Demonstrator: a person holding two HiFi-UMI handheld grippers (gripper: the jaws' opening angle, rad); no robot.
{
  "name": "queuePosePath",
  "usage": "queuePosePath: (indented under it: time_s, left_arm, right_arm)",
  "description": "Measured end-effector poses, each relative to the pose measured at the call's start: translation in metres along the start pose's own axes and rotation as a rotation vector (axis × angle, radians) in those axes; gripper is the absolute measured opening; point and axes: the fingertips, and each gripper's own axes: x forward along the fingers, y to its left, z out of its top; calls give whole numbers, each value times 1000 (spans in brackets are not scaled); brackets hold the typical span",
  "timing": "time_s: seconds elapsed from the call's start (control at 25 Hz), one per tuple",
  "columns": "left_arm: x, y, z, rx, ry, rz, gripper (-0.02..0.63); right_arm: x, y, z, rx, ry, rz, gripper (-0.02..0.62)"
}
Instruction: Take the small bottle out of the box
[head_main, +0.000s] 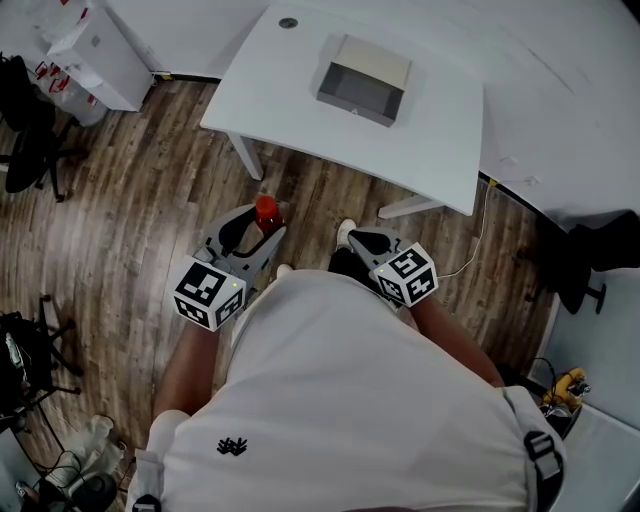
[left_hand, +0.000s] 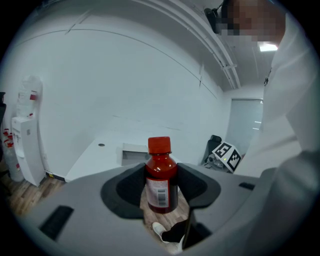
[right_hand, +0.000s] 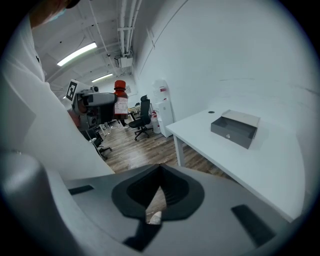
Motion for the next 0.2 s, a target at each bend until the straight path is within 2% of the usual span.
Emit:
queuePosePath:
  time_s: [0.2]
  left_arm:
    - [23, 2, 12, -10, -14, -10, 202]
  right_arm:
    - [-6, -24, 8, -11, -12, -10, 6]
